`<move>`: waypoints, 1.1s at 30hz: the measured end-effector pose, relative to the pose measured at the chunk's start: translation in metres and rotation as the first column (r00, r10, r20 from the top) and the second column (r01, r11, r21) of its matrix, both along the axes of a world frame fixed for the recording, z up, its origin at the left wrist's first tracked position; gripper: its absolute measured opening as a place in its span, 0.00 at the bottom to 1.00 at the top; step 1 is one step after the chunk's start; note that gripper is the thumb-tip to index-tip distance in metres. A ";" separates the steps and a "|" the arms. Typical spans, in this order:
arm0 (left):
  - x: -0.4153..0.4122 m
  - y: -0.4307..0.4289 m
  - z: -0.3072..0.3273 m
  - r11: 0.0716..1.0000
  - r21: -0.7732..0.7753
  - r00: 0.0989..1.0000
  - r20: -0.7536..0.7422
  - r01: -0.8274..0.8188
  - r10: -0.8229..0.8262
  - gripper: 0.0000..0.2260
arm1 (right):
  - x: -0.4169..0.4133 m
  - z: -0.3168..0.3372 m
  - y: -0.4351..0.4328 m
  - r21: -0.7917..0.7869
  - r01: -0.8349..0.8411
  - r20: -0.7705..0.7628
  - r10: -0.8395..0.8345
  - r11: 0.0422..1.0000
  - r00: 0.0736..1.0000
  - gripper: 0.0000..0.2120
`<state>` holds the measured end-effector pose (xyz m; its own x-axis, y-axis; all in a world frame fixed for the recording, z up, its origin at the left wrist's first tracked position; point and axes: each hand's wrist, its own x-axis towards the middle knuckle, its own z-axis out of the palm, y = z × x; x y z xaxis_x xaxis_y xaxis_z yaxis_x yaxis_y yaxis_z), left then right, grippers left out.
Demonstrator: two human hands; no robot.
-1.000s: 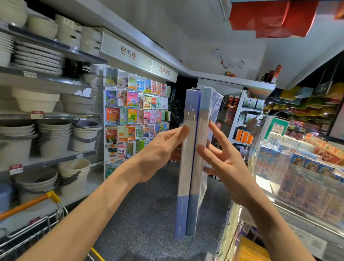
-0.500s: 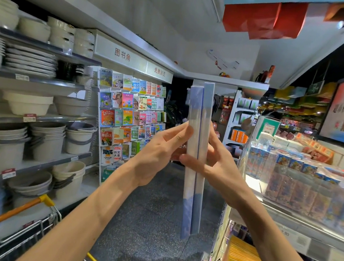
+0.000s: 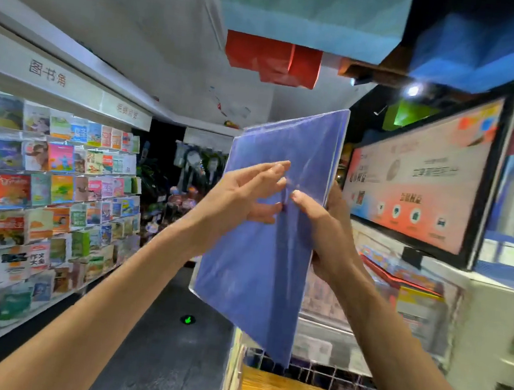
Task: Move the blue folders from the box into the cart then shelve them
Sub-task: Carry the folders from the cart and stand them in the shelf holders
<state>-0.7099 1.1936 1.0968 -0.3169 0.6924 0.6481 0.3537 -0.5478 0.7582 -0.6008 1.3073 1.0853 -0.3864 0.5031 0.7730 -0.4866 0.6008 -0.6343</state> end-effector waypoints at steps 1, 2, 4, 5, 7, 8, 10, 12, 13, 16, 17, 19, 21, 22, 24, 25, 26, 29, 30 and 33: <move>0.001 0.006 0.003 1.000 0.002 1.000 0.000 -0.004 0.004 0.16 | 0.006 0.004 0.003 -0.069 -0.018 -0.005 0.017 0.997 1.000 0.18; 0.006 0.018 0.012 1.000 0.025 1.000 -0.003 0.009 -0.009 0.15 | 0.021 0.014 0.009 -0.114 -0.022 -0.020 0.020 0.993 1.000 0.17; 0.014 0.033 0.022 0.996 0.084 1.000 0.008 -0.017 0.017 0.13 | 0.043 0.028 0.016 -0.169 -0.017 -0.042 0.010 0.985 0.999 0.17; 0.023 0.044 0.028 0.993 0.121 1.000 0.008 -0.013 0.012 0.12 | 0.061 0.037 0.020 -0.170 0.021 -0.061 -0.032 0.985 0.998 0.16; 0.042 0.058 0.035 0.983 0.181 1.000 0.012 -0.010 0.008 0.11 | 0.088 0.051 0.024 -0.147 0.081 -0.081 -0.093 0.986 0.992 0.15; 0.052 0.065 0.038 0.980 0.198 1.000 0.007 0.007 -0.008 0.10 | 0.100 0.057 0.027 -0.129 0.110 -0.077 -0.120 0.986 0.990 0.15; 0.081 0.079 0.043 0.974 0.218 0.998 -0.024 0.058 -0.054 0.09 | 0.128 0.069 0.036 -0.102 0.193 -0.078 -0.201 0.976 0.976 0.15; 0.108 0.093 0.046 0.967 0.241 0.995 -0.065 0.086 -0.072 0.08 | 0.155 0.078 0.041 -0.079 0.249 -0.092 -0.255 0.965 0.962 0.16; 0.119 0.099 0.048 0.963 0.252 0.994 -0.081 0.094 -0.076 0.08 | 0.166 0.080 0.045 -0.056 0.273 -0.091 -0.277 0.960 0.957 0.16; 0.166 0.122 0.050 0.952 0.268 0.984 -0.134 0.149 -0.117 0.10 | 0.214 0.082 0.059 -0.007 0.343 -0.109 -0.342 0.939 0.933 0.17; 0.182 0.131 0.051 0.946 0.271 0.978 -0.152 0.177 -0.140 0.11 | 0.231 0.083 0.065 -0.006 0.349 -0.126 -0.347 0.937 0.929 0.18; 0.208 0.151 0.053 0.941 0.260 0.965 -0.205 0.215 -0.164 0.12 | 0.260 0.086 0.078 -0.012 0.381 -0.159 -0.377 0.925 0.912 0.19; 0.241 0.176 0.055 0.941 0.246 0.940 -0.305 0.231 -0.151 0.15 | 0.291 0.090 0.090 -0.027 0.453 -0.189 -0.449 0.891 0.873 0.20; 0.262 0.188 0.057 0.940 0.242 0.925 -0.349 0.242 -0.148 0.18 | 0.310 0.093 0.098 -0.025 0.495 -0.205 -0.489 0.869 0.848 0.20; 0.301 0.207 0.063 0.931 0.230 0.893 -0.419 0.282 -0.167 0.24 | 0.342 0.097 0.114 -0.009 0.566 -0.243 -0.551 0.824 0.798 0.20; 0.321 0.218 0.066 0.925 0.216 0.874 -0.446 0.314 -0.193 0.28 | 0.359 0.099 0.122 0.011 0.594 -0.256 -0.572 0.805 0.780 0.20; 0.342 0.229 0.068 0.917 0.194 0.854 -0.468 0.349 -0.226 0.31 | 0.376 0.101 0.132 0.032 0.617 -0.270 -0.587 0.787 0.763 0.19; 0.403 0.271 0.072 0.870 0.147 0.815 -0.450 0.470 -0.364 0.35 | 0.427 0.105 0.168 0.058 0.591 -0.266 -0.558 0.805 0.786 0.16; 0.423 0.285 0.073 0.845 0.153 0.811 -0.409 0.512 -0.417 0.33 | 0.441 0.104 0.179 0.031 0.528 -0.234 -0.507 0.849 0.829 0.18; 0.470 0.319 0.075 0.772 0.191 0.787 -0.280 0.607 -0.550 0.24 | 0.471 0.102 0.201 -0.113 0.408 -0.160 -0.421 0.906 0.893 0.29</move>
